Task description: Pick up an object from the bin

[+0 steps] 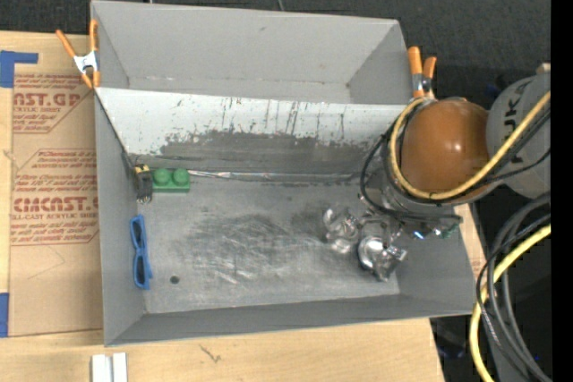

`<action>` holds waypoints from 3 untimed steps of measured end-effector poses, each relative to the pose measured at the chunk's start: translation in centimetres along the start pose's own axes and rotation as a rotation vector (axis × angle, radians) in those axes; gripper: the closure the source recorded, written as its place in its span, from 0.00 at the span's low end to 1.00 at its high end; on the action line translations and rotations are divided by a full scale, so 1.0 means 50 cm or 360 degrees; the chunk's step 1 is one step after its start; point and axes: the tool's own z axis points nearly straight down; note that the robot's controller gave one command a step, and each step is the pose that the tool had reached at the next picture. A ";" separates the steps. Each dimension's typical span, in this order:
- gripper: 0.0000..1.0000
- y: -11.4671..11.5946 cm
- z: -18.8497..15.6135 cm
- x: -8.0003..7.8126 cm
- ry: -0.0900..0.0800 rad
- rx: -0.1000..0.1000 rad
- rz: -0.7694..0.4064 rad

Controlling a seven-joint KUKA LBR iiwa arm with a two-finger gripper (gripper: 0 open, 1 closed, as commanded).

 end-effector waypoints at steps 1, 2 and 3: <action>0.00 -0.108 0.028 0.023 -0.0010 -0.0007 0.0037; 0.00 -0.143 0.028 -0.061 -0.0005 0.0002 0.0098; 1.00 -0.146 0.023 -0.058 -0.0005 0.0004 0.0102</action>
Offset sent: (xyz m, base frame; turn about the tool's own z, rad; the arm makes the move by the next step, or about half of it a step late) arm 0.0294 -0.0472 -0.0158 0.0169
